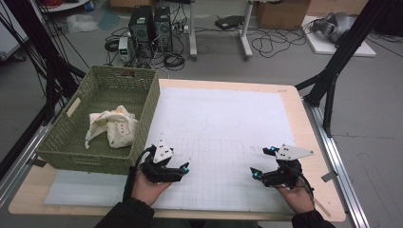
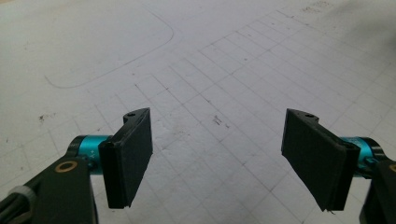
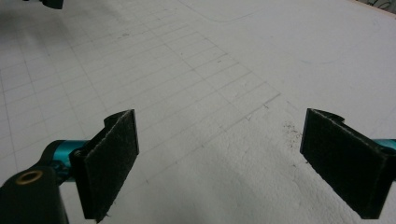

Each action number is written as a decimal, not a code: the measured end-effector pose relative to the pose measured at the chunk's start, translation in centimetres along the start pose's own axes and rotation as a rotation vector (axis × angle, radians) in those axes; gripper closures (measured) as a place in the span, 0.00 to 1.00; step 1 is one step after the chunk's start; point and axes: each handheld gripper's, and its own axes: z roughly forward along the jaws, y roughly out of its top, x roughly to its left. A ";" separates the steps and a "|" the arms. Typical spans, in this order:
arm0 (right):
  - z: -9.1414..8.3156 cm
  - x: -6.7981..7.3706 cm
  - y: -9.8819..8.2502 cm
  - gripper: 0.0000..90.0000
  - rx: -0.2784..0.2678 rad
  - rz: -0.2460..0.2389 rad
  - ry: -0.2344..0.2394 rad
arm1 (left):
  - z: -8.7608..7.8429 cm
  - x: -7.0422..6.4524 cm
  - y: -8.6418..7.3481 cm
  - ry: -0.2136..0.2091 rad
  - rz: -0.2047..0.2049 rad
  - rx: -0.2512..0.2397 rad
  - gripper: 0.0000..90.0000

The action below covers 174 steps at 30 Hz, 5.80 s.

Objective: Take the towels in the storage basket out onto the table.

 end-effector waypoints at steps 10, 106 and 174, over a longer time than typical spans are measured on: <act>0.2 0.2 0.1 0.12 0.003 -0.014 0.004 | -0.1 0.1 0.0 0.002 -0.003 -0.003 0.28; -1.9 -0.7 -0.2 0.12 -0.083 0.043 -0.025 | -1.7 10.0 14.3 -0.565 -0.264 0.123 0.43; -1.8 -0.9 -0.3 0.12 -0.087 0.037 -0.022 | -7.7 21.3 8.2 -0.021 -0.380 0.108 0.42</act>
